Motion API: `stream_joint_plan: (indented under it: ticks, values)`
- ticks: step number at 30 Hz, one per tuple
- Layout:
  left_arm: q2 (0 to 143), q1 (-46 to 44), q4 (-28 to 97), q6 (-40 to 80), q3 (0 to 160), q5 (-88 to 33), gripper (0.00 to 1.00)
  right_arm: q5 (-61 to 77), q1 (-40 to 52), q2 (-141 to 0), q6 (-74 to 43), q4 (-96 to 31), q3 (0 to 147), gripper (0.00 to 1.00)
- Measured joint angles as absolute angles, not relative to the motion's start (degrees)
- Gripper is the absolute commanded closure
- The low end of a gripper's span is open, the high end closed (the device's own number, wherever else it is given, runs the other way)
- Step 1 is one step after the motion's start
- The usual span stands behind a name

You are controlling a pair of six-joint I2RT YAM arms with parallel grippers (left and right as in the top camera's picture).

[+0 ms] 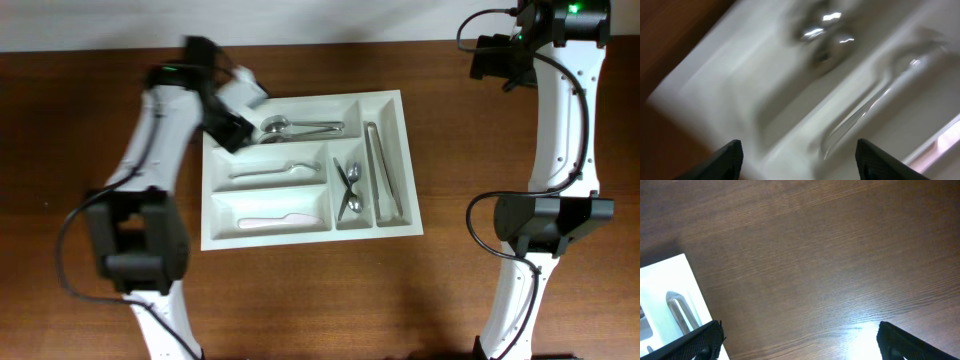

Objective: Pack container
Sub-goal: 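Carry the fork into the tray's second compartment and release it, then move the left gripper to the last metal fork and grasp it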

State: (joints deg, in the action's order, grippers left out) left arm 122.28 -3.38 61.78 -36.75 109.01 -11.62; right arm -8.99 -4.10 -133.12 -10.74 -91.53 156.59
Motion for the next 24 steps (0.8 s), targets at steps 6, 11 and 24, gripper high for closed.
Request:
stream_joint_plan:
  ticks: [6, 11, 24]
  values:
    - [117.7, 9.9, 71.3, -14.8, 110.4, -7.4, 0.29, -9.0, -4.1, -133.1, -10.8, -91.5, 156.6, 0.01]
    - [117.4, 18.5, 73.8, -6.9, 108.8, -5.1, 0.29, -9.0, -4.1, -133.1, -10.8, -91.5, 156.6, 0.01]
    - [117.4, 31.0, 64.7, -3.2, 94.0, -2.7, 0.28, -9.0, -4.1, -133.1, -10.7, -91.5, 156.6, 0.01]
